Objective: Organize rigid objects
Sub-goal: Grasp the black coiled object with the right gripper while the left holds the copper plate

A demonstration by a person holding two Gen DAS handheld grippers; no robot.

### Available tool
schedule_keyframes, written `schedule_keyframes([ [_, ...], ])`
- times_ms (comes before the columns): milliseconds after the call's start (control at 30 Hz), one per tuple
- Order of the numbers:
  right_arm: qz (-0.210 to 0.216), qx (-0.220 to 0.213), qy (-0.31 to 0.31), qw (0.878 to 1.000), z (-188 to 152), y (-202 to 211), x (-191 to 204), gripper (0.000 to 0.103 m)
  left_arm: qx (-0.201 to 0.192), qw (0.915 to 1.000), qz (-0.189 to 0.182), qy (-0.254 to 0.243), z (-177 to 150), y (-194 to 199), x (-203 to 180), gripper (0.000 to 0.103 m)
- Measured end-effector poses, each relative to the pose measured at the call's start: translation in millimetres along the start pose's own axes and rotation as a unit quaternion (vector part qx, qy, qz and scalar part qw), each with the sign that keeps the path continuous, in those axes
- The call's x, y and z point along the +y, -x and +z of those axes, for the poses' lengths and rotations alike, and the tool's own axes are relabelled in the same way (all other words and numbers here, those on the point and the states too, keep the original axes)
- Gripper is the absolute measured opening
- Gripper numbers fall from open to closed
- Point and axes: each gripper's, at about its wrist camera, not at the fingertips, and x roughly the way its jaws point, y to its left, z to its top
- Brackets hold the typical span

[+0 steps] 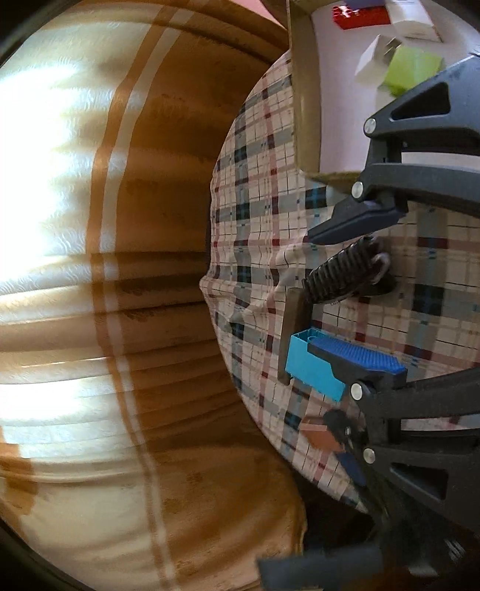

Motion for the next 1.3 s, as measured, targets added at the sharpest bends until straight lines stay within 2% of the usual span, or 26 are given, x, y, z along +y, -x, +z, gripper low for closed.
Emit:
schedule_keyframes([
  [167,-0.018,0.037,0.003,0.999,-2.5,-27.3,4.4,0.056,-0.012,0.9998,-0.004,0.011,2.5,1.1,2.4,0.046],
  [233,-0.021,0.039,0.009,0.999,-2.6,-31.0,7.5,0.056,-0.016,0.9999,-0.001,0.007,2.7,0.9,-0.6,0.046],
  [367,-0.050,0.058,0.017,0.997,-5.9,-47.7,10.2,0.056,-0.016,0.9998,-0.003,0.010,3.6,-0.5,-0.6,0.046],
  [467,-0.035,0.099,0.000,0.995,-13.4,-65.5,5.2,0.056,-0.016,0.9998,-0.003,0.010,3.5,1.3,1.7,0.046],
  [567,-0.036,0.093,0.005,0.995,-15.0,-63.9,6.7,0.050,-0.013,0.9998,-0.003,0.012,4.4,0.2,2.6,0.046],
  [600,-0.035,0.090,-0.001,0.995,-15.4,-61.5,4.3,0.038,-0.012,0.9998,-0.004,0.013,4.3,0.9,3.9,0.046],
  [633,-0.034,0.089,-0.004,0.995,-16.1,-60.2,3.6,0.035,-0.013,0.9998,-0.005,0.014,4.7,0.7,4.1,0.046],
  [767,0.006,0.073,-0.021,0.997,-21.9,-42.0,1.1,0.034,-0.016,0.9998,-0.006,0.015,4.2,2.2,4.9,0.046],
  [900,0.029,0.012,-0.035,0.999,-27.7,-11.0,4.1,0.034,-0.021,0.9996,-0.007,0.016,4.4,3.1,4.5,0.046],
  [1033,0.044,-0.017,-0.053,0.997,-31.5,10.1,0.0,0.034,-0.027,0.9994,-0.010,0.019,5.1,4.7,5.6,0.046],
  [1300,0.047,-0.024,-0.046,0.998,-38.5,42.4,-5.7,0.034,-0.046,0.9989,-0.008,0.002,2.5,18.3,-2.6,0.046],
])
